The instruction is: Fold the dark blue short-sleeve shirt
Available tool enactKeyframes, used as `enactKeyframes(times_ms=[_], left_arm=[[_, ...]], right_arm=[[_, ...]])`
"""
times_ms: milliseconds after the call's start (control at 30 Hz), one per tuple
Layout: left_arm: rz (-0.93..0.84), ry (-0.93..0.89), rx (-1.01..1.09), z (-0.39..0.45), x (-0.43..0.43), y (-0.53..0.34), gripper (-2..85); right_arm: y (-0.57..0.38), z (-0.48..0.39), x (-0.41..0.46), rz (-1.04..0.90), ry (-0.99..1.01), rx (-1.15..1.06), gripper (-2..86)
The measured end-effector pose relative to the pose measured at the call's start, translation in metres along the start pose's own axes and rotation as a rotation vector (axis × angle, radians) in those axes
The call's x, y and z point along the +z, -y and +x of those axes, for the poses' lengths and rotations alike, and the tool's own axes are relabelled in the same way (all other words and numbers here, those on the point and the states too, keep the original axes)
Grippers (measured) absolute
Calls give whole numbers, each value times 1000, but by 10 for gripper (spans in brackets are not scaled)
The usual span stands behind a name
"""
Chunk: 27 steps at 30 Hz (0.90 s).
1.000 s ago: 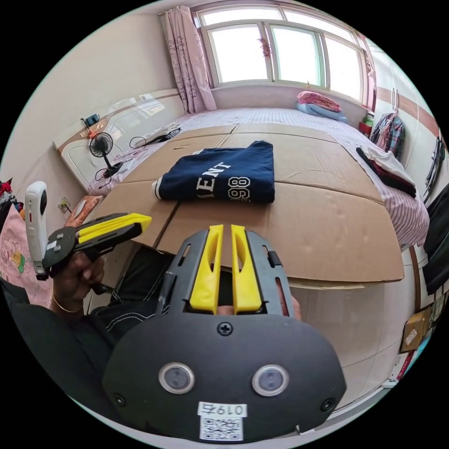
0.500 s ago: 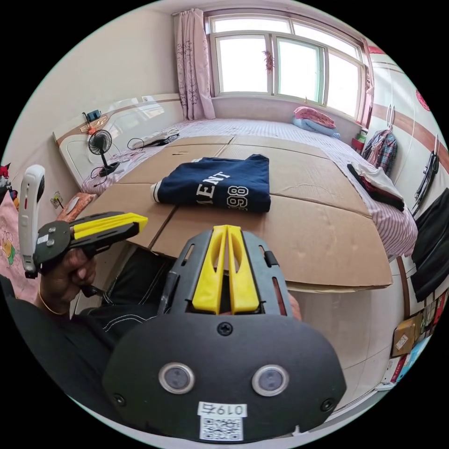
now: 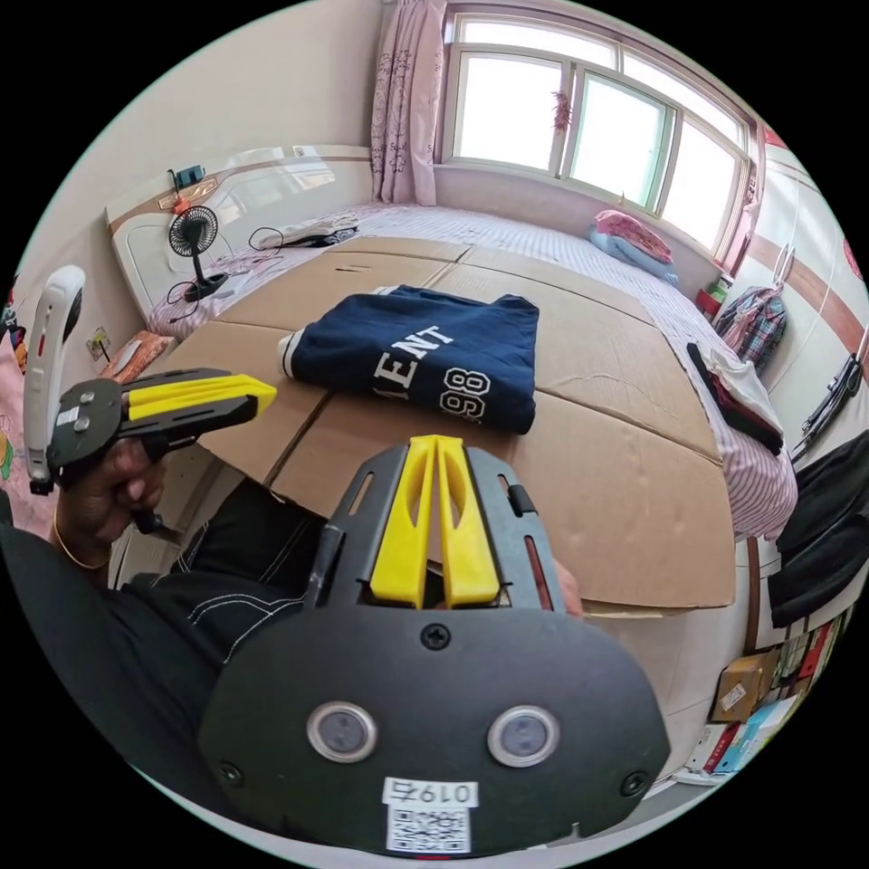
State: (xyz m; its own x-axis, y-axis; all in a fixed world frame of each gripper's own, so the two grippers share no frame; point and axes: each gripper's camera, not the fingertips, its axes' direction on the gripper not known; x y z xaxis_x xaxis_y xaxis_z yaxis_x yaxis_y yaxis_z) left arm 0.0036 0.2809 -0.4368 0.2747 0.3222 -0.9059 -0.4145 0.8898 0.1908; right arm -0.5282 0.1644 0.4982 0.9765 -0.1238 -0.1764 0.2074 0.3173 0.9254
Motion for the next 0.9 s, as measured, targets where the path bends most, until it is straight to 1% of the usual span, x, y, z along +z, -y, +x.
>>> enactKeyframes(times_ms=[233,400,633,900], left_arm=[[-7,-9,35,9,7,11,9],[-30,-75,71,11,17,18,10],[-69,-129,172,17,25,33,9],[-49,-158,296,36,22,40,6]], right_arm=[[10,10,14,-29,-49,36,-10],[21,19,19,-37,-78,86,-10],[34,20,30,-49,-102,98,-9],[47,41,35,-14,-87,126,-10]])
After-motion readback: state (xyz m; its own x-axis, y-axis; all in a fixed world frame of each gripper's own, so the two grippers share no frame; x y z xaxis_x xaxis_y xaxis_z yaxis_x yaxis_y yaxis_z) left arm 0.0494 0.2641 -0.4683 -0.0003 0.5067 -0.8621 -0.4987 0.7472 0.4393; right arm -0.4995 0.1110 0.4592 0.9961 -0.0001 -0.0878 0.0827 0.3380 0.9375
